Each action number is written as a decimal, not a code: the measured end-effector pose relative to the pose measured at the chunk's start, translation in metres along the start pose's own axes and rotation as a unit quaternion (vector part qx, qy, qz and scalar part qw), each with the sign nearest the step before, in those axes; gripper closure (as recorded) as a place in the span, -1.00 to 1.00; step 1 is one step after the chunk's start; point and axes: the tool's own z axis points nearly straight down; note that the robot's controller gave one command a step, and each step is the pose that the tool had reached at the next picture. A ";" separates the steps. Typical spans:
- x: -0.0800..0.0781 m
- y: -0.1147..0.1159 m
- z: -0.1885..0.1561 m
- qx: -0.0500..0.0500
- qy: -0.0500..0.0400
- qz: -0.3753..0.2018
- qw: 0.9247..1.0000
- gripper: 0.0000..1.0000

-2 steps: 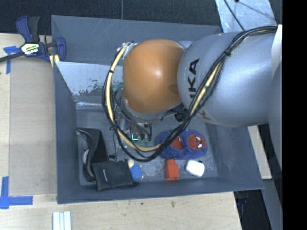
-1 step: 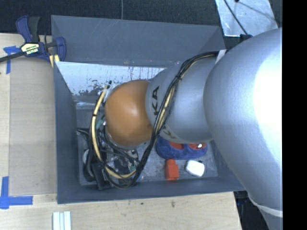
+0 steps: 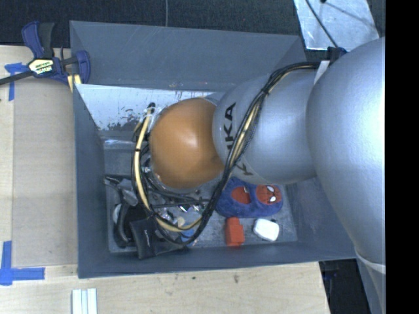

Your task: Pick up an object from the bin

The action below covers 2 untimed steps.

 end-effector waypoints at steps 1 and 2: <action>-0.034 0.017 0.002 -0.001 0.002 -0.260 0.966 -1.00; -0.021 0.038 0.030 0.000 0.001 -0.477 0.879 -1.00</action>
Offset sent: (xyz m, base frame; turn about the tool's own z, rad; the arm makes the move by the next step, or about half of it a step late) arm 0.0139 0.0351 -0.0017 -0.5267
